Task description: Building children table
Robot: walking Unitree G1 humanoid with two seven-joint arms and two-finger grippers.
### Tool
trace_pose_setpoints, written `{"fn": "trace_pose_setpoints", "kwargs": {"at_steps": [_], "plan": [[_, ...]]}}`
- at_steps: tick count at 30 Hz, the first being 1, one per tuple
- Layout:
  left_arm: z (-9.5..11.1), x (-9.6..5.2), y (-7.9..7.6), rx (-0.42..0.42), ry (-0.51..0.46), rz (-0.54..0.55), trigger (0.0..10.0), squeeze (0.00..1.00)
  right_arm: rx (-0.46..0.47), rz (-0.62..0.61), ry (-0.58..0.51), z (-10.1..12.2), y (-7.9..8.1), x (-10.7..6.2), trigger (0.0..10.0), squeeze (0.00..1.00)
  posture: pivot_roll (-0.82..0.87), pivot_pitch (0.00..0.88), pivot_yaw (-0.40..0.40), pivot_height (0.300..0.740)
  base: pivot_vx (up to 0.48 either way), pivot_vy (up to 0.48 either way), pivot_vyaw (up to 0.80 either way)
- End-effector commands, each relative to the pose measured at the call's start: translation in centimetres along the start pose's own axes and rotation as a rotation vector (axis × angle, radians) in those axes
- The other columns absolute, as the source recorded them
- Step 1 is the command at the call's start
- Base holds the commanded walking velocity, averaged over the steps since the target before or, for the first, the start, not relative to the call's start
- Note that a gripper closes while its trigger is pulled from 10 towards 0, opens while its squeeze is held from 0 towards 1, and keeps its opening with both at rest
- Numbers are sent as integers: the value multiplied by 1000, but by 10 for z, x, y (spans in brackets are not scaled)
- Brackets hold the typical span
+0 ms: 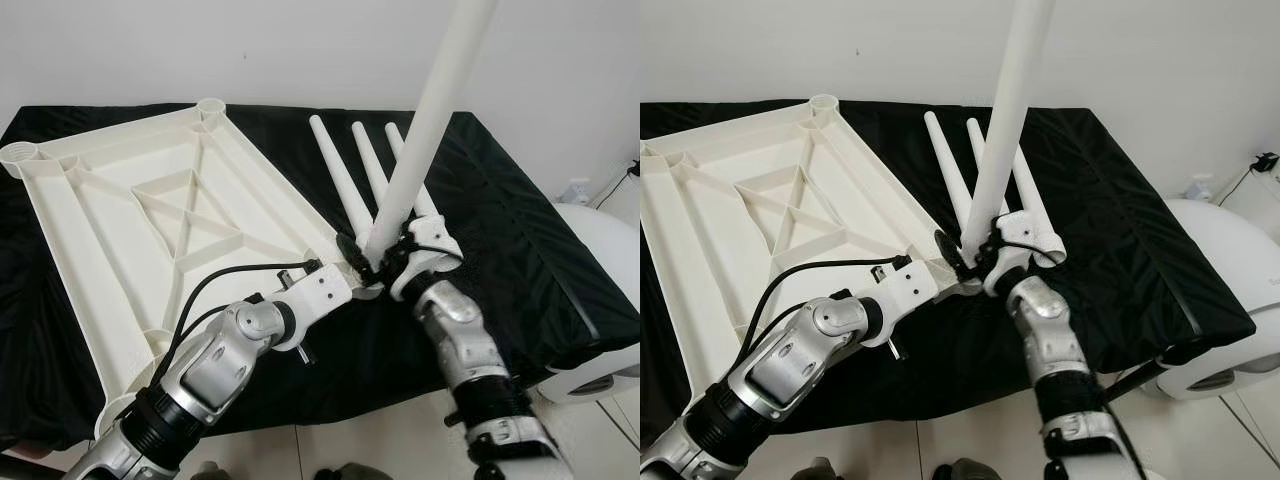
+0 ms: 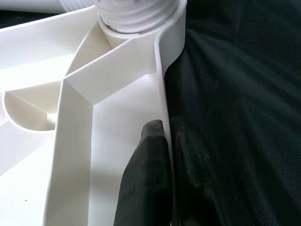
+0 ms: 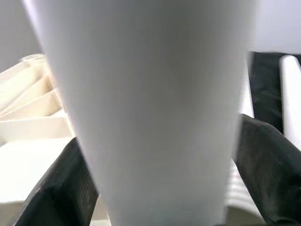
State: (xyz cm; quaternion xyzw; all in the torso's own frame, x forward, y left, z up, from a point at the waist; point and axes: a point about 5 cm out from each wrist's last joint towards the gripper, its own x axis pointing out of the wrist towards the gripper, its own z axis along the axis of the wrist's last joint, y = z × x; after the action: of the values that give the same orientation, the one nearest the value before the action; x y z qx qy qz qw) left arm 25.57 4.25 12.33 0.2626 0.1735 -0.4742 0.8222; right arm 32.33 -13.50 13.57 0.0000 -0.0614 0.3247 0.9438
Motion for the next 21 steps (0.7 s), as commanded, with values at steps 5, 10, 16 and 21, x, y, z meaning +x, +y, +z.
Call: {"fn": "trace_pose_setpoints", "kwargs": {"at_steps": [5,10,16,21], "plan": [[-6,6,-16,8,24,-123,10000,0,-11,76,40,-2,-16,-5,10000,0,30,0,-86,740,0,0,0],[-7,6,-15,9,25,-121,10000,0,-31,143,106,-4,-34,-12,10000,0,33,0,-85,740,0,0,0],[-7,6,-16,10,25,-123,10000,0,-37,174,143,-5,-42,-14,10000,0,32,0,-86,740,0,0,0],[-6,7,-16,11,25,-124,10000,0,-36,189,150,-8,-43,-14,3725,0,32,0,-86,740,0,0,0]]}}
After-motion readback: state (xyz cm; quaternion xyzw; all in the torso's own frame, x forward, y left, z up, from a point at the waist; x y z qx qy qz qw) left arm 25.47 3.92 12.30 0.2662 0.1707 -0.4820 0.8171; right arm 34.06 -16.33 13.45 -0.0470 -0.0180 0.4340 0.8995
